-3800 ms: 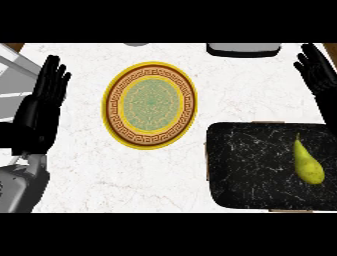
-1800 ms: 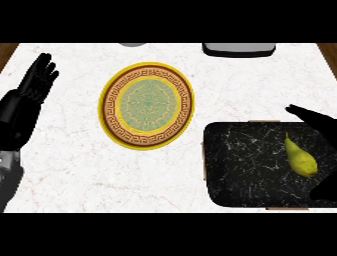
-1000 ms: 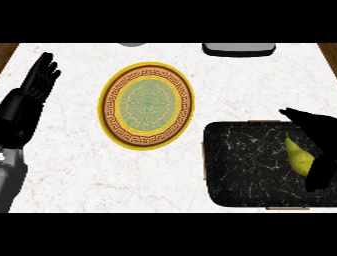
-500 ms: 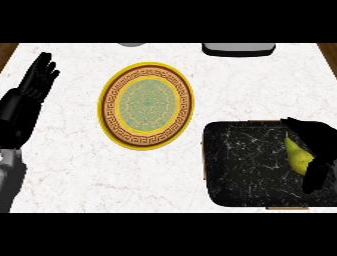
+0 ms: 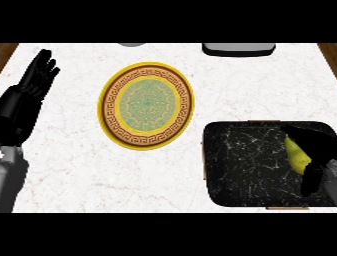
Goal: Pick the pear from the tray and place it in the plate
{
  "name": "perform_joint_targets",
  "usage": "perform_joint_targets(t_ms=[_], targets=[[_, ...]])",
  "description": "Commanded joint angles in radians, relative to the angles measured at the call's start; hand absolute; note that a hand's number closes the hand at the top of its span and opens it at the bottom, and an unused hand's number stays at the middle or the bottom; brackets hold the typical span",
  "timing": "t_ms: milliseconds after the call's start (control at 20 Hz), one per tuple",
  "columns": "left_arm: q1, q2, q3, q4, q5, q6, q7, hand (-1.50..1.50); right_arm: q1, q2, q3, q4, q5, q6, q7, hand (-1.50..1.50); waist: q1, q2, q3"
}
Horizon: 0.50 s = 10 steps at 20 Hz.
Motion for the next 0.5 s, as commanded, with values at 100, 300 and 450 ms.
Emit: perform_joint_targets(t_ms=[100, 300, 450], targets=[[-0.001, -0.016, 0.033, 0.027, 0.005, -0.036, -0.005, 0.00, -0.044, 0.029, 0.000, 0.133, 0.125, -0.013, -0.069, -1.50, 0.001, 0.001, 0.000], [0.012, -0.020, 0.022, 0.006, -0.014, -0.024, -0.018, 0.00, -0.027, 0.094, -0.001, 0.080, 0.166, -0.256, -0.139, 1.50, -0.001, 0.000, 0.000], [0.010, -0.001, 0.047, 0.002, -0.003, -0.029, -0.001, 0.00, 0.102, 0.148, -0.035, -0.024, 0.187, -0.343, 0.052, 1.50, -0.023, -0.005, -0.001]])
